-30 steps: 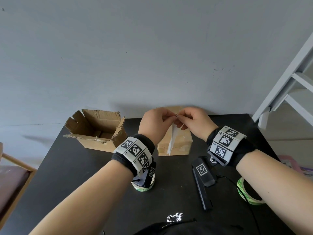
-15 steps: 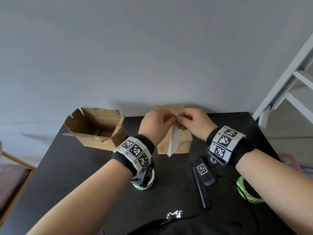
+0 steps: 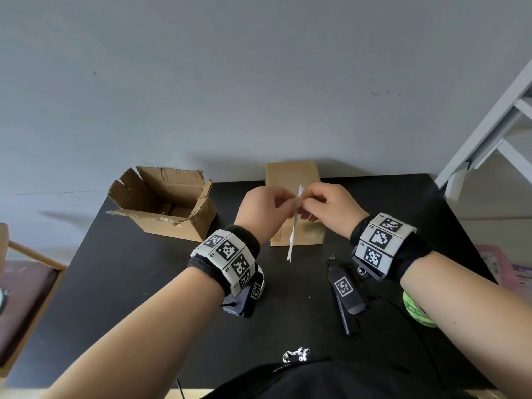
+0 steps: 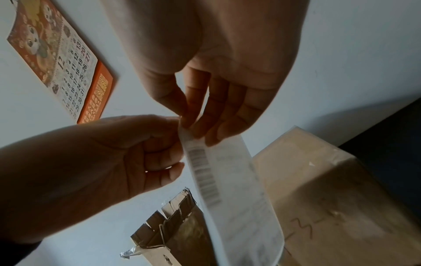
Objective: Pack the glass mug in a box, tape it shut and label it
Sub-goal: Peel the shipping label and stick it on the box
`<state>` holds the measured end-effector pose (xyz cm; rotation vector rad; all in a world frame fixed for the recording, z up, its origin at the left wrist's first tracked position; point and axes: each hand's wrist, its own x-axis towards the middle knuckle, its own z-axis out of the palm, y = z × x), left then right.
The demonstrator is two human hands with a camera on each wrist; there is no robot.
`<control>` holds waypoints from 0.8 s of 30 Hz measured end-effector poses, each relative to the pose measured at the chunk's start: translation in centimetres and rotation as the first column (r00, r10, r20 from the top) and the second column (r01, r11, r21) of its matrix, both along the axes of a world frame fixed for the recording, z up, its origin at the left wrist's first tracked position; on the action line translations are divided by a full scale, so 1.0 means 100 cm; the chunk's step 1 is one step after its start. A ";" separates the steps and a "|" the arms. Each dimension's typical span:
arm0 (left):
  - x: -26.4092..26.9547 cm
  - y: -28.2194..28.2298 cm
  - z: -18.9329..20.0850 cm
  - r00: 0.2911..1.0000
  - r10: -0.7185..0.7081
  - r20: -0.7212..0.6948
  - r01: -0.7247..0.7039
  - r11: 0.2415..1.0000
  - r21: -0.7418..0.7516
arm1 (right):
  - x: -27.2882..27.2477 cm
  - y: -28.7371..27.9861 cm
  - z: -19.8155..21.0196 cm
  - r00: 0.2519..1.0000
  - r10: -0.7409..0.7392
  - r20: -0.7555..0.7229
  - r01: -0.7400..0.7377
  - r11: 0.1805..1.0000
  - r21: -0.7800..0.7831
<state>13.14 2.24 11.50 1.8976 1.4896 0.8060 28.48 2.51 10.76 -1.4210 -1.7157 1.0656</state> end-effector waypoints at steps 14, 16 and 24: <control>-0.039 -0.021 -0.034 0.970 0.170 -0.172 -0.197 0.968 -0.156 | 0.026 -0.021 -0.067 0.884 0.038 0.466 0.146 0.925 -0.352; -0.045 -0.024 -0.037 0.961 0.194 -0.198 -0.228 0.959 -0.165 | 0.027 -0.024 -0.075 0.787 0.116 0.606 0.150 0.916 -0.371; -0.064 -0.034 -0.042 0.894 0.431 -0.124 -0.445 0.886 -0.132 | 0.010 -0.028 -0.096 0.536 0.233 0.812 0.168 0.913 -0.372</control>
